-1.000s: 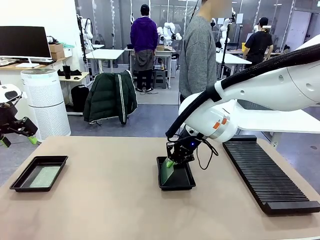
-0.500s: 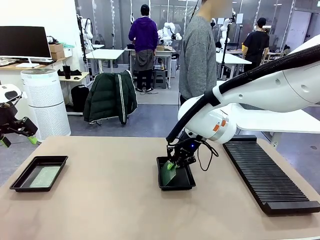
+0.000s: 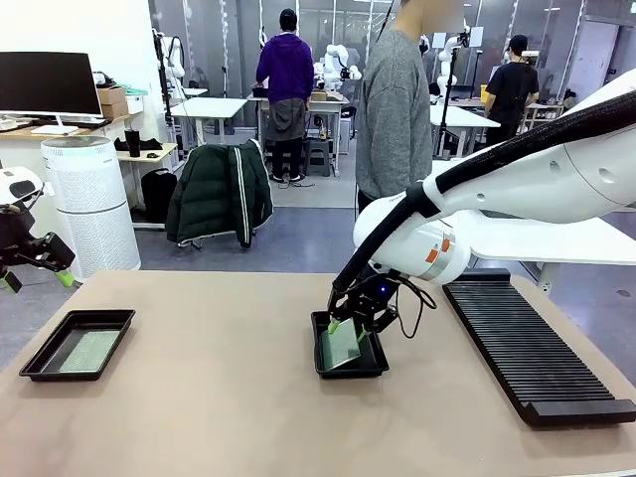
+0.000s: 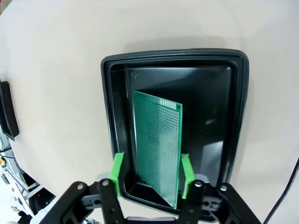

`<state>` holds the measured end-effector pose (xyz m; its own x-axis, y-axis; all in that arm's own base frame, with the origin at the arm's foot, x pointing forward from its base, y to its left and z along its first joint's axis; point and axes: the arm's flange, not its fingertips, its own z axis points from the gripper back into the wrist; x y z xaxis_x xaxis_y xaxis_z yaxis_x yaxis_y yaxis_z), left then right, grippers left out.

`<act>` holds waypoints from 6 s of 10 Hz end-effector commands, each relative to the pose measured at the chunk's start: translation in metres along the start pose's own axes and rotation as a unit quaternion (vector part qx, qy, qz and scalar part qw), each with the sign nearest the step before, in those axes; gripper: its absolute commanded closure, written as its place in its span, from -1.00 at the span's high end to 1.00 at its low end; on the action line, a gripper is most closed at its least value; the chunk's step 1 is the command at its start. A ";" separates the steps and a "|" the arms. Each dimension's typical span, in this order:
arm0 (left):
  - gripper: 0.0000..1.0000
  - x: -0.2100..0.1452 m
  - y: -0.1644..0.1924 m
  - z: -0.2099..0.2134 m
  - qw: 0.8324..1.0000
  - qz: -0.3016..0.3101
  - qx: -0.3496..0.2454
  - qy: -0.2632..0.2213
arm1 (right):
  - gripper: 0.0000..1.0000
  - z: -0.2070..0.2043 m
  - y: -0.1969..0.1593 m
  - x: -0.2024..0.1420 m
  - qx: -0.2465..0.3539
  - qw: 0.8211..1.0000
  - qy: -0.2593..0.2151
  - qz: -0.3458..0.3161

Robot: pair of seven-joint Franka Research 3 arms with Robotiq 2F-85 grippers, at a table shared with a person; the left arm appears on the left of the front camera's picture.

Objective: Inspect and transfer BCBs to ESD trays.
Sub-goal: Pick up the Blank PCB from the PCB Rack and place it in the right ESD tray, then pick up the ESD tray and place it on the left side of the table.

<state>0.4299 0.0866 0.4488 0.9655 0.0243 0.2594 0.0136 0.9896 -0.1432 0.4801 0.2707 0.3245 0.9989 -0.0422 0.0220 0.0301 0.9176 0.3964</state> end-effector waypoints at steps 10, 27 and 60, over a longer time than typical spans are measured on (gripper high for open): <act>1.00 0.000 0.002 -0.002 1.000 -0.002 0.002 0.001 | 1.00 0.021 0.024 -0.003 -0.095 0.995 0.017 -0.003; 1.00 0.000 0.002 -0.002 1.000 -0.002 0.002 0.001 | 1.00 0.083 0.036 -0.020 -0.150 0.988 0.009 0.023; 1.00 0.027 -0.438 -0.112 0.994 -0.006 0.002 0.106 | 1.00 0.129 -0.186 -0.039 0.095 0.992 -0.048 0.073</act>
<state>0.4708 -0.3507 0.4115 0.9974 -0.0339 0.0634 0.0449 0.9826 -0.1805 0.4324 0.0507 0.3690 0.9836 0.0448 0.1746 -0.1355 0.8227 0.5521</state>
